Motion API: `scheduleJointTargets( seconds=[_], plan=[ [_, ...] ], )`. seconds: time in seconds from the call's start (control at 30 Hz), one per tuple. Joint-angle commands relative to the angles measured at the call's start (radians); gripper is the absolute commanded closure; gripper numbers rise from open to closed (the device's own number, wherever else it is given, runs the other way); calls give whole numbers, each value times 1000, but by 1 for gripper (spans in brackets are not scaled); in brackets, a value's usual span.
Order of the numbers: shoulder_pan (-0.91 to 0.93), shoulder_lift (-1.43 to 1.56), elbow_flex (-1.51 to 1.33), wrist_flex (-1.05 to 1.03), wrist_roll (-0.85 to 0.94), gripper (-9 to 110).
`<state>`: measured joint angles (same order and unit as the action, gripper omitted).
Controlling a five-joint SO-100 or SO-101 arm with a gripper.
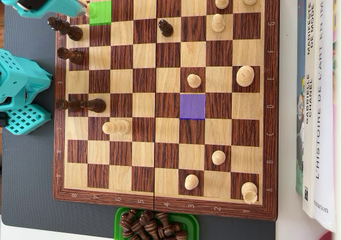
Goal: Play chess
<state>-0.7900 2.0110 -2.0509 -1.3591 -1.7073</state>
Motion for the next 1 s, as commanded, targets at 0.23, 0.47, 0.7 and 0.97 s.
scheduleJointTargets(
  seconds=[0.23,0.47,0.7,0.97],
  plan=[
    [-51,-5,5,38,-43,95],
    [-51,-66,12,37,-40,95],
    [-48,-87,15,37,-41,95],
    [-41,-87,17,38,-43,94]
  ],
)
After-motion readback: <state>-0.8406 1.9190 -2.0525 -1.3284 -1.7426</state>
